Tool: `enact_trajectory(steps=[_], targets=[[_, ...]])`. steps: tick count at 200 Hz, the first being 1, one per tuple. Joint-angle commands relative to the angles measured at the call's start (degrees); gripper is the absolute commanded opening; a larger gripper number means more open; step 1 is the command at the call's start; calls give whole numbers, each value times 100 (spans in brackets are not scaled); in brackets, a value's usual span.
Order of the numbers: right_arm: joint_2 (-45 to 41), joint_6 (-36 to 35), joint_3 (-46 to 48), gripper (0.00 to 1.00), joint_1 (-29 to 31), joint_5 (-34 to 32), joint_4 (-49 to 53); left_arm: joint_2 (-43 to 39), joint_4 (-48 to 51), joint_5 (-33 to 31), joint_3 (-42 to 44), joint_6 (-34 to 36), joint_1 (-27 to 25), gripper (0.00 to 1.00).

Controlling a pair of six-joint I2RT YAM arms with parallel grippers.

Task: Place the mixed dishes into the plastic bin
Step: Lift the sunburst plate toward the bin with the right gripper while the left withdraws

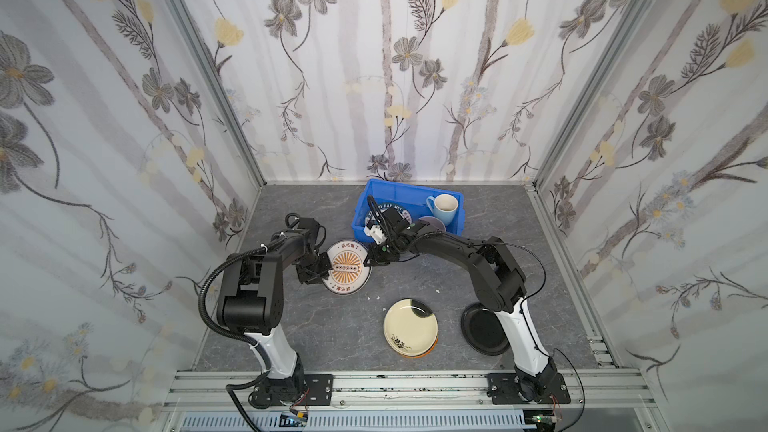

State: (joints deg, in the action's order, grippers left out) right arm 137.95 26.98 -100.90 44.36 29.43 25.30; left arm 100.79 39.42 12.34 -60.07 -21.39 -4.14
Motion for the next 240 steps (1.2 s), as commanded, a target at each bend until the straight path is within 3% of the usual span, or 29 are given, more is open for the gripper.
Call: enact_trajectory(steps=[1,17,24,29,36,40,82,115,168,240], targets=[[-145,-285,94,5,39,162,80,-81,-27,-19,42,-6,-25,28],[-222,-364,115,4,29,175,131,-324,147,-25,32,3,-25,45],[-253,-391,123,4,29,201,161,-486,239,-43,38,3,-30,57],[-278,-402,123,4,32,216,182,-621,303,-66,47,3,-25,67],[-317,-421,117,4,30,214,215,-837,387,-131,65,-14,-25,94],[-355,-428,117,4,29,225,233,-961,438,-173,79,-29,-25,100],[-776,-442,56,4,-31,349,385,-2276,950,-669,-43,-35,90,100],[-1177,-435,-131,4,-336,286,512,-2605,1125,-767,-582,-84,338,100],[-1230,-678,-907,5,-1249,-100,944,-2225,813,-469,-1181,-367,312,100],[-551,-1156,-1740,5,-1973,-753,1132,-913,670,-589,-2672,-577,-369,100]])
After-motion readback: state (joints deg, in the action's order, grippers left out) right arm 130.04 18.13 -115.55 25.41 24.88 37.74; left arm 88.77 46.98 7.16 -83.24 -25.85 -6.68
